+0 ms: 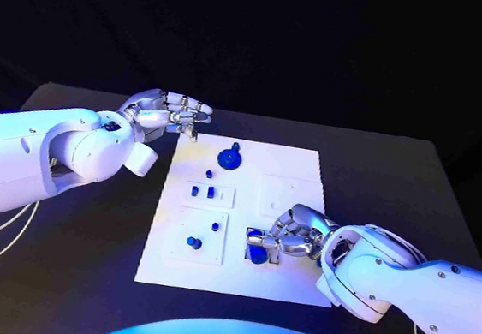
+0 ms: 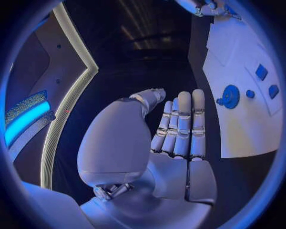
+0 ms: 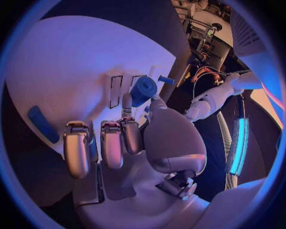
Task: Assemble the parts on the task board
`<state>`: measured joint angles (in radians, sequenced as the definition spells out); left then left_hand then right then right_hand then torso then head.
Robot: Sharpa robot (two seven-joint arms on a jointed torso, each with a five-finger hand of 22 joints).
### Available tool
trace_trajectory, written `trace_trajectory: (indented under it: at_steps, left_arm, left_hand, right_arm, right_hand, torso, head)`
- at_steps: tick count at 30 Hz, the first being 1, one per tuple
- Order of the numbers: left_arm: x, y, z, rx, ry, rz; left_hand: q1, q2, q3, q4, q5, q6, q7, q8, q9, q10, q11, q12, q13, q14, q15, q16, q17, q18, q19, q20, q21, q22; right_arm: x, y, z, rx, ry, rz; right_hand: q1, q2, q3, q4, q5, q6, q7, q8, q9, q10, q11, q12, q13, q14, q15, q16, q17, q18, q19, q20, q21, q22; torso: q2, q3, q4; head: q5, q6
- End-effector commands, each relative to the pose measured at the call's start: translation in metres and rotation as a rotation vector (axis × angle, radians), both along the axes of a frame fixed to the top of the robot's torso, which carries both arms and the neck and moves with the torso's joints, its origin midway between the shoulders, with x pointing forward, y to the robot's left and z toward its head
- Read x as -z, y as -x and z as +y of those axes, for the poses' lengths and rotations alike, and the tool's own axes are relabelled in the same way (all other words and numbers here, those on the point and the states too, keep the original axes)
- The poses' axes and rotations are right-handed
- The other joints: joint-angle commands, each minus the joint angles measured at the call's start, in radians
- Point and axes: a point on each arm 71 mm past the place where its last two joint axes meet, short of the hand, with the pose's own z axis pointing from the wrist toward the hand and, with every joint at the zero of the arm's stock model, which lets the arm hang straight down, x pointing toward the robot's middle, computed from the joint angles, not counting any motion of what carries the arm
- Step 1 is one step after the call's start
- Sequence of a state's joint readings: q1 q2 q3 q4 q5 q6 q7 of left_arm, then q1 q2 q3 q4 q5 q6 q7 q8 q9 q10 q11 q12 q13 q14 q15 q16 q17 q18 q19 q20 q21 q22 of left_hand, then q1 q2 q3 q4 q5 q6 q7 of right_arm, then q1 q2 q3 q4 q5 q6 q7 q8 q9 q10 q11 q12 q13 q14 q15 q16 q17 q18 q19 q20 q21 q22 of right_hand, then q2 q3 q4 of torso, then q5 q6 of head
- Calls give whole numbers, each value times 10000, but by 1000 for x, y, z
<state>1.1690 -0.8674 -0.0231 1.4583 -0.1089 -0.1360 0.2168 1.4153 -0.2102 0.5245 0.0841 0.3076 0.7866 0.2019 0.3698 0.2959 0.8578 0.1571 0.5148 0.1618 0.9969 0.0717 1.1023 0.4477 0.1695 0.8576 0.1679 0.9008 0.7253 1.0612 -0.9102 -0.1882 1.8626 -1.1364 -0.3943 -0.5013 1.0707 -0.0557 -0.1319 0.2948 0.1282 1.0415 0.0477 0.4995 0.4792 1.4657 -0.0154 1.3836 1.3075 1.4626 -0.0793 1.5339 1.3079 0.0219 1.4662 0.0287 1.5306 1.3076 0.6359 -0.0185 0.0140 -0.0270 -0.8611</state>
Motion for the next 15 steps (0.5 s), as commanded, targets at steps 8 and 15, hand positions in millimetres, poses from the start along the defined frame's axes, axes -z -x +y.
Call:
trace_trajectory:
  at_steps: [8,15]
  left_arm:
    - [-1,1,-1,96,102,0]
    - [-1,1,0,82,95,2]
  left_hand:
    - [-27,85,-59,15,35,-94,239,60,12,-85,-15,51,-9,-1,43,-31,-9,149,74,6,-45,-9]
    - [-27,85,-59,15,35,-94,239,60,12,-85,-15,51,-9,-1,43,-31,-9,149,74,6,-45,-9]
  right_arm:
    - [-2,-3,0,-86,153,-543]
    - [-6,1,-3,-203,-38,-709]
  right_hand:
    - [-751,-351,-237,29,-746,-115,9,123,51,215,-78,-147,1268,853,-53,11,1379,-128,913,-38,-36,2511]
    - [-71,-29,3,-28,-280,-160,6,177,77,247,-82,-114,1327,858,-52,14,1402,-137,927,-36,10,2523]
  torso:
    - [-3,-4,-7]
    - [-6,7,-6]
  head:
    - [-3,-8]
    - [10,-3]
